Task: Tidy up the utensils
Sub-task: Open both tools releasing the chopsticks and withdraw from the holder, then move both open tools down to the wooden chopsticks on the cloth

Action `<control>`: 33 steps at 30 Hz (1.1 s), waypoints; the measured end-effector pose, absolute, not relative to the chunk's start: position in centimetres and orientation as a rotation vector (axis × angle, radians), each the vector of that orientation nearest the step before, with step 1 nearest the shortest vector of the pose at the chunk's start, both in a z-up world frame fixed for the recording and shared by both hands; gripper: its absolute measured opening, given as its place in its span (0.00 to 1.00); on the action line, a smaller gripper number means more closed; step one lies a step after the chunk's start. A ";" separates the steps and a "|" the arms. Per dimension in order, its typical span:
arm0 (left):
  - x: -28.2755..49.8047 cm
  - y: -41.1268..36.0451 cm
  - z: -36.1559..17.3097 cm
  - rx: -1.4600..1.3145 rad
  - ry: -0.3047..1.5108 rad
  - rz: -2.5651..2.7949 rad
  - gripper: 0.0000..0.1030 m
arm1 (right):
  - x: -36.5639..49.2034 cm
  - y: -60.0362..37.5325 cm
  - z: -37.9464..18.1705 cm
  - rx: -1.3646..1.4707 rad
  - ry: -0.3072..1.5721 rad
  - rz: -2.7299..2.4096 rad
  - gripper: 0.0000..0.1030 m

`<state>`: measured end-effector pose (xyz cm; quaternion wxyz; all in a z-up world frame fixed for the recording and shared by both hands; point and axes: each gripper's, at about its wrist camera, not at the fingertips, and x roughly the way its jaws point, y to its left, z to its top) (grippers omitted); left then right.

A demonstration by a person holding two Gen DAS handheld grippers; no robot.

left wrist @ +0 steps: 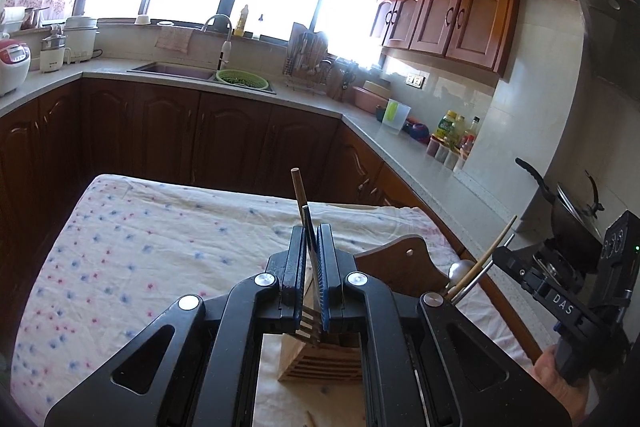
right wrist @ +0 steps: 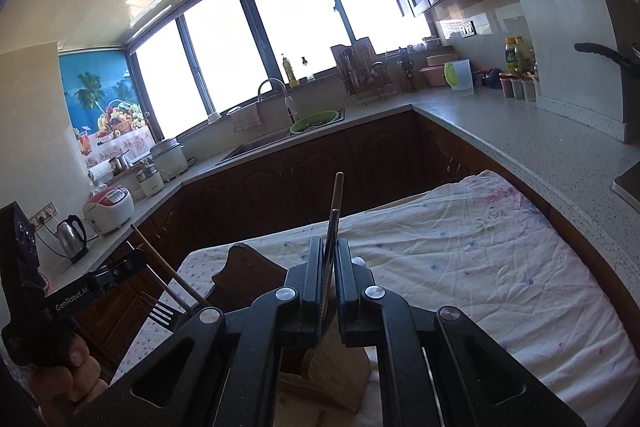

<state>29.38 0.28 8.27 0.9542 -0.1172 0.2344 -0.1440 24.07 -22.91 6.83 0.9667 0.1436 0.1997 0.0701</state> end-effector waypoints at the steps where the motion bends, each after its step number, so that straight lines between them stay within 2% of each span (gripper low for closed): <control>1: 29.5 0.3 8.3 -0.238 0.477 -0.292 0.05 | 24.1 -22.9 6.8 0.293 0.404 0.142 0.06; 7: 29.6 0.3 8.5 -0.244 0.489 -0.292 0.05 | 24.2 -23.1 6.8 0.300 0.411 0.143 0.06; 11: 29.1 0.5 8.9 -0.251 0.486 -0.307 0.07 | 24.0 -23.1 6.9 0.312 0.416 0.145 0.15; 12: 28.9 0.6 9.1 -0.244 0.480 -0.307 0.12 | 23.8 -23.1 7.0 0.317 0.414 0.150 0.21; 13: 28.5 0.5 9.3 -0.237 0.473 -0.306 0.17 | 23.6 -23.2 7.1 0.321 0.408 0.157 0.40; 14: 28.0 0.5 9.5 -0.232 0.461 -0.304 0.32 | 23.3 -23.2 7.3 0.324 0.400 0.159 0.63; 15: 27.5 0.6 9.8 -0.229 0.445 -0.302 0.45 | 22.9 -23.3 7.5 0.327 0.385 0.160 0.75; 16: 26.9 0.6 10.0 -0.223 0.428 -0.299 0.47 | 22.4 -23.3 7.7 0.331 0.368 0.162 0.92; 17: 26.4 0.6 10.2 -0.215 0.418 -0.297 0.51 | 21.9 -23.4 7.8 0.333 0.353 0.161 0.98; 20: 24.9 0.8 10.6 -0.200 0.398 -0.284 0.70 | 20.8 -23.4 8.4 0.327 0.347 0.156 0.99; 24: 23.0 1.4 10.9 -0.199 0.383 -0.273 0.76 | 19.5 -23.6 8.4 0.328 0.394 0.135 1.00; 33: 19.0 2.5 9.3 -0.212 0.423 -0.258 0.82 | 15.4 -23.5 7.2 0.314 0.456 0.129 1.00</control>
